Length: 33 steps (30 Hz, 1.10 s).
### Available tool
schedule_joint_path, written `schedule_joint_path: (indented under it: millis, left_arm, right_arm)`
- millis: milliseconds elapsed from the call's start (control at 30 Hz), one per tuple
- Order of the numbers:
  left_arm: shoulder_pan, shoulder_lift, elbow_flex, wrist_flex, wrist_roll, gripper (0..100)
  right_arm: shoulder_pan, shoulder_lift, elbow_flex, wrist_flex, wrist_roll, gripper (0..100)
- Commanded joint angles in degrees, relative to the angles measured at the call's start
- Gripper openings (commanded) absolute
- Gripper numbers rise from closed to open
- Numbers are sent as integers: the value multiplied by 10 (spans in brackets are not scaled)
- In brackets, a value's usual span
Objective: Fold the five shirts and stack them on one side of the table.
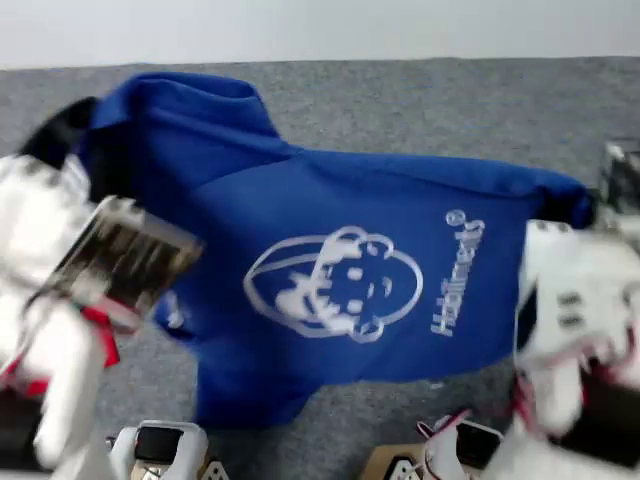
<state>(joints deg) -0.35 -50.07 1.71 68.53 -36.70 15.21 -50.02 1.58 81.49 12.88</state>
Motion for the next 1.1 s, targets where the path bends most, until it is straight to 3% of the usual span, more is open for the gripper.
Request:
schedule_joint_path:
  millis: [0,267,433,633,867,1067]
  left_arm:
    - [-3,8,142,-93,-3,2]
    - [-47,9,473,-475,-4,2]
    - [-43,11,572,-615,-4,2]
    - [-46,109,517,-665,33,2]
    - [-42,285,361,-665,98,2]
    - [-30,419,244,-629,109,2]
  right_arm:
    - [2,-1,164,-155,4,9]
    - [-30,3,441,-466,9,9]
    - [-57,3,512,-587,8,9]
    - [-57,36,512,-647,9,9]
    - [-60,154,428,-666,5,9]
    - [-60,286,328,-681,4,9]
